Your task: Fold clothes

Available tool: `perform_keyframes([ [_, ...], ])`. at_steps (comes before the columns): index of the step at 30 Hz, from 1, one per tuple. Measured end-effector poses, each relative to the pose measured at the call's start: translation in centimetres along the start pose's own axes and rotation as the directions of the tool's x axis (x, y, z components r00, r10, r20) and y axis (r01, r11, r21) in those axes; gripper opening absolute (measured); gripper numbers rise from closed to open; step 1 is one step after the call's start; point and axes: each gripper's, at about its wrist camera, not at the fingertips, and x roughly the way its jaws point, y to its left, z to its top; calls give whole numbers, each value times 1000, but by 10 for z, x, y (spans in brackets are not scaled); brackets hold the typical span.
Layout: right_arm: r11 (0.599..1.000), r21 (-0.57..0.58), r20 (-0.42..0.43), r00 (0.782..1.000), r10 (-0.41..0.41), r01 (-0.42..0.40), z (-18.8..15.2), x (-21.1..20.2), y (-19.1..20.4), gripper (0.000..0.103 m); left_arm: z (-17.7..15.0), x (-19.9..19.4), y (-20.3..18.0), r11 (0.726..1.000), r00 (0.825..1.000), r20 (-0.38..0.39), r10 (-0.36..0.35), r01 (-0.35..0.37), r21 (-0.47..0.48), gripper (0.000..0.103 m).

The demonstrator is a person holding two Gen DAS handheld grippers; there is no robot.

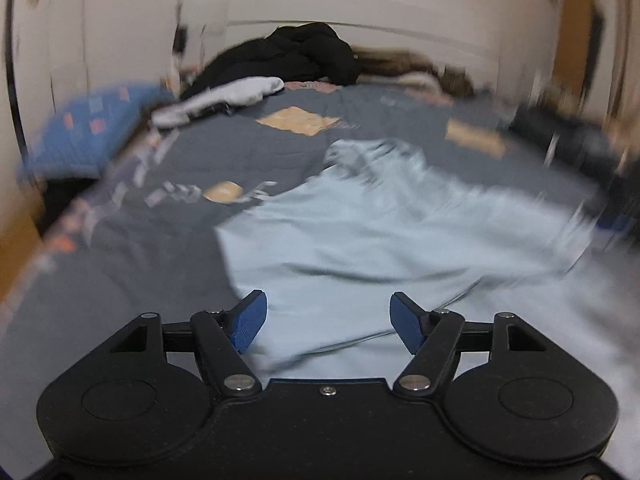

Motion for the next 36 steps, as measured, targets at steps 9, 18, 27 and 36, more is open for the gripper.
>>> perform_keyframes([
  [9,973,-220,-75,995,58,-73,-19,8,47,57,-40,34,-46,866,977,80,198,-212,453,67],
  [18,991,-132,-103,994,22,-36,-20,37,26,57,-73,65,-69,676,955,123,269,-278,682,47],
  [27,999,15,-87,996,-36,38,-26,60,-16,57,-83,80,-67,522,952,154,265,-276,807,2],
  [36,991,94,-64,994,-89,95,-30,64,-45,57,-98,44,-31,545,966,123,228,-231,806,5],
])
